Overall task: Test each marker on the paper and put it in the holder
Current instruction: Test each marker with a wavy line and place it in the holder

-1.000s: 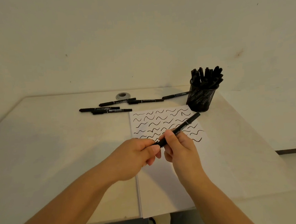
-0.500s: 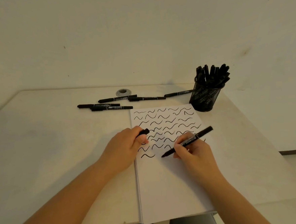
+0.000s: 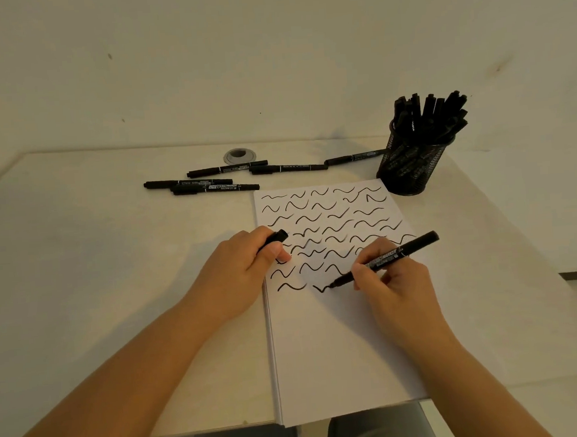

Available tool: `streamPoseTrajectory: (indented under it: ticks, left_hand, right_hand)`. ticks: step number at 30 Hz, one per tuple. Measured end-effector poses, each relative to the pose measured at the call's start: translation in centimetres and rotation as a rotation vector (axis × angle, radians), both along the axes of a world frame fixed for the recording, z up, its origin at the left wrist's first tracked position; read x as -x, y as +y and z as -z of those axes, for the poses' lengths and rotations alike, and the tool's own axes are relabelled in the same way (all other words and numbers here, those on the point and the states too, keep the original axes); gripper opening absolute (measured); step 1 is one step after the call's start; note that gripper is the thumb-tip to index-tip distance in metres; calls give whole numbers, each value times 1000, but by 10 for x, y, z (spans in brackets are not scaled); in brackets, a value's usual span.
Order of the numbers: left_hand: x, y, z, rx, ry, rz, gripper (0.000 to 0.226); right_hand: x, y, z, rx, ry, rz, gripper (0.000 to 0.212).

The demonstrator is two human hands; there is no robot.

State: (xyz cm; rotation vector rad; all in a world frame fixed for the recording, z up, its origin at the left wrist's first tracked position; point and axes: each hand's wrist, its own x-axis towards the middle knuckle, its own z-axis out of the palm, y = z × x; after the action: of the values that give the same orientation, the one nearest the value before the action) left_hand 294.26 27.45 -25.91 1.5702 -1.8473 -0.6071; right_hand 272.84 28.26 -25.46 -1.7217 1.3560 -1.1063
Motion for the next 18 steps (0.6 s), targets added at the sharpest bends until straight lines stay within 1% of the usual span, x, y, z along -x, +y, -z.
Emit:
streamPoseTrajectory:
  ticks: [3,5,7,9,11,13,16,18]
  left_hand:
    - [1,1,0,9,-12,-2,23]
    - [2,2,-1,37,-17,0,22]
    - [3,4,-3,62,-17,19,24]
    - [7,6,-3,73,-48,47,29]
    - [10,8,-4,102,-94,78,29]
    - [14,9,-5,124,-116,105,27]
    - [16,11,-7,120,-129,130,30]
    - [16,11,-8,122,-134,138,31]
  right_hand:
    - [4,-1,-1,61,-16,160,10]
    - [6,-1,-3,82,-81,259,13]
    - [7,-2,-4,74,-153,287,16]
    - [6,-2,-6,57,-180,264,18]
    - [6,-1,-8,30,-233,208,17]
    - [7,-1,-10,-11,-329,134,16]
    - [9,-2,-11,-83,-485,16,24]
    - [9,-2,-11,-120,-572,-61,22]
